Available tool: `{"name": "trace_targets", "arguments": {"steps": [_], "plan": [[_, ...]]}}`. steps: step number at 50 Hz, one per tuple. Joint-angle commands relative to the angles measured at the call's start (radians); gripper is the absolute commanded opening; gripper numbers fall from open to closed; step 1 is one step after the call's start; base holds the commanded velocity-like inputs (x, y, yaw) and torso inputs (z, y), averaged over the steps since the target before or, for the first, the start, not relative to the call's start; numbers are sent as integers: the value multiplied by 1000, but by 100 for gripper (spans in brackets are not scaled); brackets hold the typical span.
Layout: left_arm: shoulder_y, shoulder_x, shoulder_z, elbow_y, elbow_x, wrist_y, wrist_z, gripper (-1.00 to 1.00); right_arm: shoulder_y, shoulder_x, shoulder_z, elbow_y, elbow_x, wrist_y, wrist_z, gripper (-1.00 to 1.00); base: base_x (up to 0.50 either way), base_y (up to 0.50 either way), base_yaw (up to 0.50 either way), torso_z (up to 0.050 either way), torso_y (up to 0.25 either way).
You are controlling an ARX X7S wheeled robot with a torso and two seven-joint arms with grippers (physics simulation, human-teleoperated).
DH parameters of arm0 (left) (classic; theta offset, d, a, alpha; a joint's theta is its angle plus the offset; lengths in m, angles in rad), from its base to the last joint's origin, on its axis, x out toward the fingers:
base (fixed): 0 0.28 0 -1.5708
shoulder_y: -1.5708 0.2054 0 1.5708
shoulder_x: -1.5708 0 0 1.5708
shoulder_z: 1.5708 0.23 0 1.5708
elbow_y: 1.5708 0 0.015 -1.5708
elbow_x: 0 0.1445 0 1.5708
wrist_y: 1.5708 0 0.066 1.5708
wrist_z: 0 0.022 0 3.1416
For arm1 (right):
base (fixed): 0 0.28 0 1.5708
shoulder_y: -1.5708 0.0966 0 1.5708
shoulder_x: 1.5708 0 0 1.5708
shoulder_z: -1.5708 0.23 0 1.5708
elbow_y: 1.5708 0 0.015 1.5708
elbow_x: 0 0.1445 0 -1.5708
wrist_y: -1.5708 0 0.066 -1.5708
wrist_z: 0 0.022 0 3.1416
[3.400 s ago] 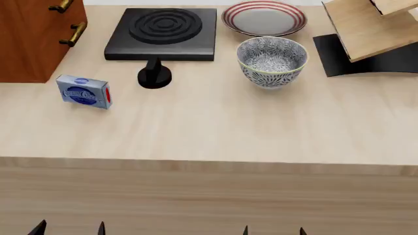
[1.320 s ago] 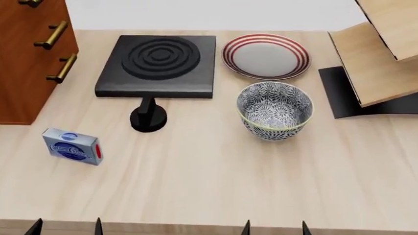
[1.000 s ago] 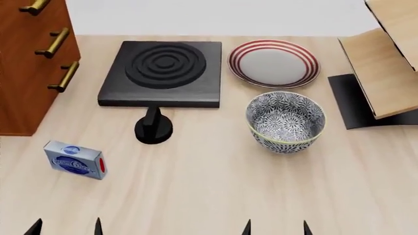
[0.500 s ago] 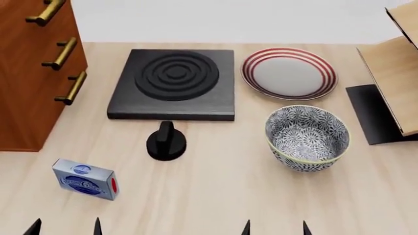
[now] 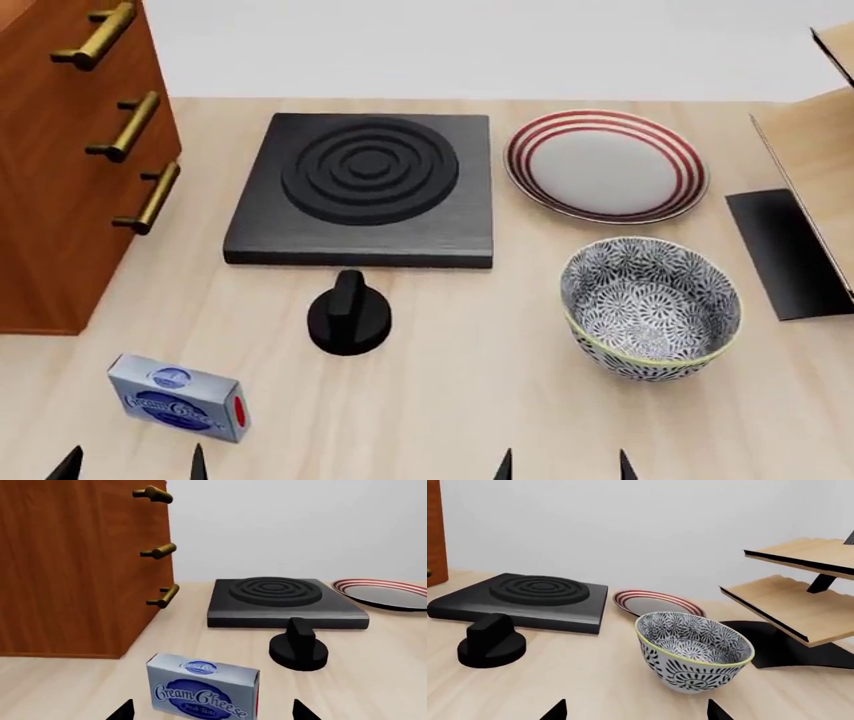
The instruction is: Pick up the cream cheese and put it in the bowl.
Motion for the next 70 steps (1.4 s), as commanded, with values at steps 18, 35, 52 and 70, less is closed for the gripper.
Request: {"name": "trace_targets", "arguments": {"steps": [18,35,52,70], "plan": [[-3,-13,20,-5,-7,7,-17,100,11,9,-16,20,9,-15,20,100,112,66,0,0,0],[-2,-20,28,-2,-15,11,-25,100,11,17,-30,17,13,-19,26,100,113,0,0,0,0],[-5,-26,37,-2,-22,11,-33,100,13,23,-38,16,25,-16,30,100,152,0,0,0,1],[-7,-32,46,-9,-29,18,-41,100,18,29,-48,24,26,-23,42,100,154,33,0,0,0]]}}
